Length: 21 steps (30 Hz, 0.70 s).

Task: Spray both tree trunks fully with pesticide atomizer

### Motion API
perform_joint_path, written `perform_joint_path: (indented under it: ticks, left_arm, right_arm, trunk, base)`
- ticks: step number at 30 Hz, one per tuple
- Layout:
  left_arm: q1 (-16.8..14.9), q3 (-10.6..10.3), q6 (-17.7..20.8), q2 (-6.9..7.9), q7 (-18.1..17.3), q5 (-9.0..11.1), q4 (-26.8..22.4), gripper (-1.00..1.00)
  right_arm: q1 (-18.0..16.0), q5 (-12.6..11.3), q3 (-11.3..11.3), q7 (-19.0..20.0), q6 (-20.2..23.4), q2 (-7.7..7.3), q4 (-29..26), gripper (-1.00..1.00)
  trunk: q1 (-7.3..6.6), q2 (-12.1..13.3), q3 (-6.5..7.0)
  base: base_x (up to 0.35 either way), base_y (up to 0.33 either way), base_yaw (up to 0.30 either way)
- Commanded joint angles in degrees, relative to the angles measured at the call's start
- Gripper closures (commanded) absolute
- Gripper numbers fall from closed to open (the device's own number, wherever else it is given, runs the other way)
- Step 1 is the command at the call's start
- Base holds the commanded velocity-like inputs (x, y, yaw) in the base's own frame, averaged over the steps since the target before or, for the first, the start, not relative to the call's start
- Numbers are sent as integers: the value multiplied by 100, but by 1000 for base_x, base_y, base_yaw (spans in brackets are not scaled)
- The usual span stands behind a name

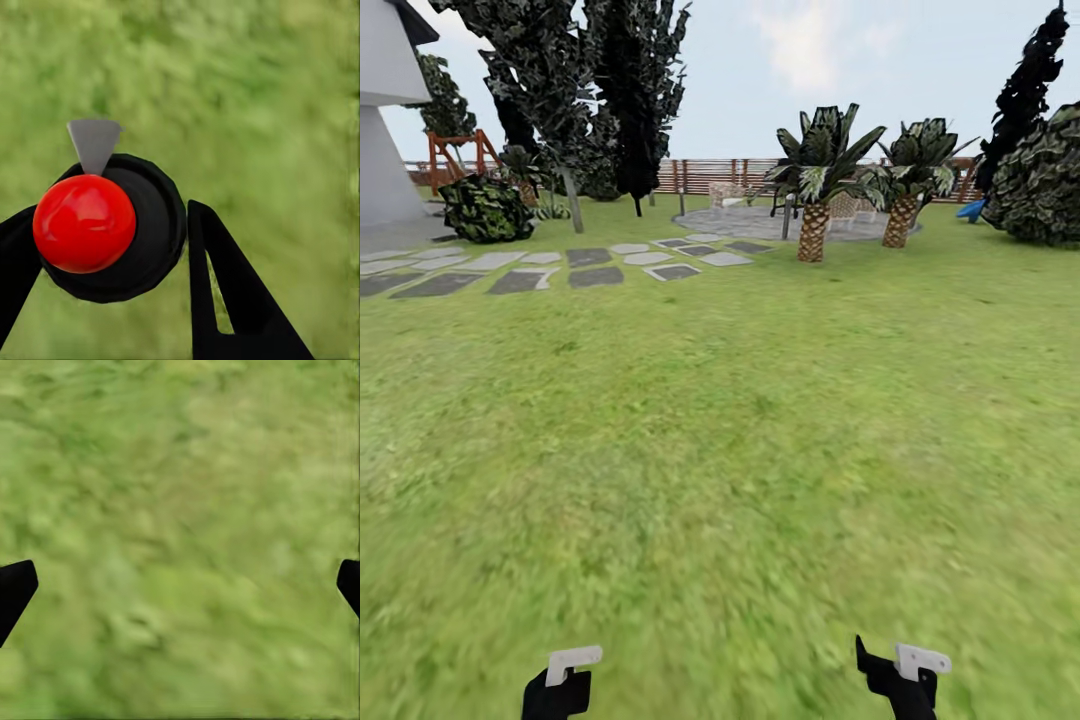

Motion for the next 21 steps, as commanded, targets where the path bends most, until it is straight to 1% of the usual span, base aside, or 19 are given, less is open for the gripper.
perform_joint_path:
  ticks: [1, 21]
  left_arm:
    - [0, -1, 0, 0, 1, -2, -1, 100]
    - [2, -1, 0, 0, 1, -9, 6, 100]
  right_arm:
    - [-1, 0, 0, 0, 0, 0, 0, -100]
    - [2, -1, 3, -1, 0, 0, 0, -100]
  trunk:
    - [0, 0, 0]
    - [0, 0, 0]
  base:
    - [0, -271, -300]
    - [0, -271, -300]
